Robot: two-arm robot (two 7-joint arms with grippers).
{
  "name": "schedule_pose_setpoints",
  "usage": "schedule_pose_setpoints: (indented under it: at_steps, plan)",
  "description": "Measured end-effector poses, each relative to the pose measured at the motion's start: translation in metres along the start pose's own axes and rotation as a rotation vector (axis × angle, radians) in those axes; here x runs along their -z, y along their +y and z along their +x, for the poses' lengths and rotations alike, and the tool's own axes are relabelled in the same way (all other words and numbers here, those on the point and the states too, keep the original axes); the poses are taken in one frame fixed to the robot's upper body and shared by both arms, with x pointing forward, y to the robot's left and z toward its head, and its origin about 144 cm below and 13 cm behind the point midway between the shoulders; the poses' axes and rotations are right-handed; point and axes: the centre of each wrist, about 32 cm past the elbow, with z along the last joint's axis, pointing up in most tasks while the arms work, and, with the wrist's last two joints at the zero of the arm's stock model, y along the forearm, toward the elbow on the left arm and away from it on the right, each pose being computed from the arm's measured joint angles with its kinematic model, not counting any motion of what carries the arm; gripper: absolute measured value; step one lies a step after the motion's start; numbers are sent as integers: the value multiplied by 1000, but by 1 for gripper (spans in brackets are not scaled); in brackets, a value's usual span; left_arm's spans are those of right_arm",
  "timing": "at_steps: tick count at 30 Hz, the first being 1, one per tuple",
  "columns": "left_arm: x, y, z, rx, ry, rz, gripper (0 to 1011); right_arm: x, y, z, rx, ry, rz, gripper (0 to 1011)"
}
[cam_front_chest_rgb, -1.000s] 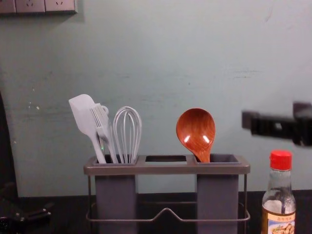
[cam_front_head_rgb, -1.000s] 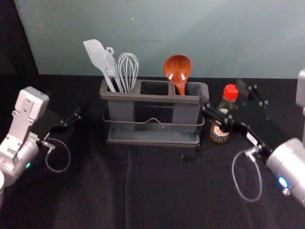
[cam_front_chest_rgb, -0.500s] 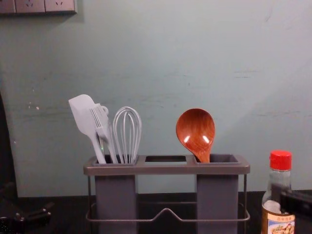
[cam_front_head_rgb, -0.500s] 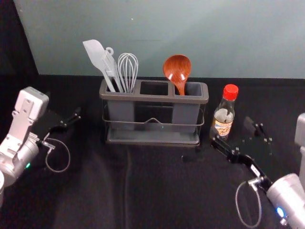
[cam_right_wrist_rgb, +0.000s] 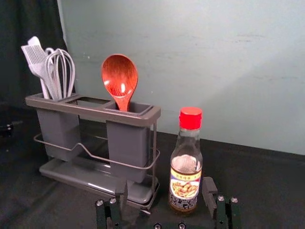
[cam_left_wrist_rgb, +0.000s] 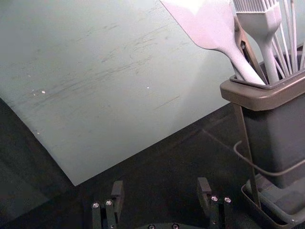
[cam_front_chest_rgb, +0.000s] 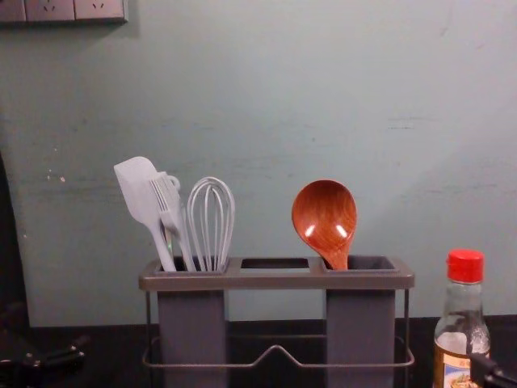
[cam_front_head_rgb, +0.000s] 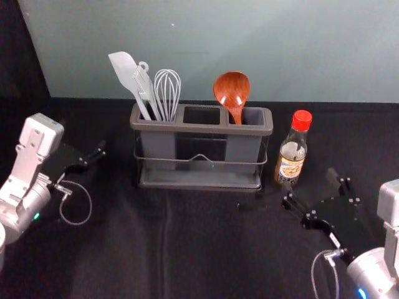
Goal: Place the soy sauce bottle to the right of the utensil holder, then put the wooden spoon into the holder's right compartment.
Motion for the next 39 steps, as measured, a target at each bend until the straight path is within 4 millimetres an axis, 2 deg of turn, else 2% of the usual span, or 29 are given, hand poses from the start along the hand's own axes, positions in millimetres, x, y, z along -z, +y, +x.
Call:
schedule_pose_setpoints:
  at_steps: [6, 39]
  plan:
    - [0, 0, 0, 0, 0, 0, 1005, 5, 1, 0, -5, 8, -10, 1003]
    - [0, 0, 0, 0, 0, 0, 1005, 3, 1, 0, -7, 6, -9, 1003]
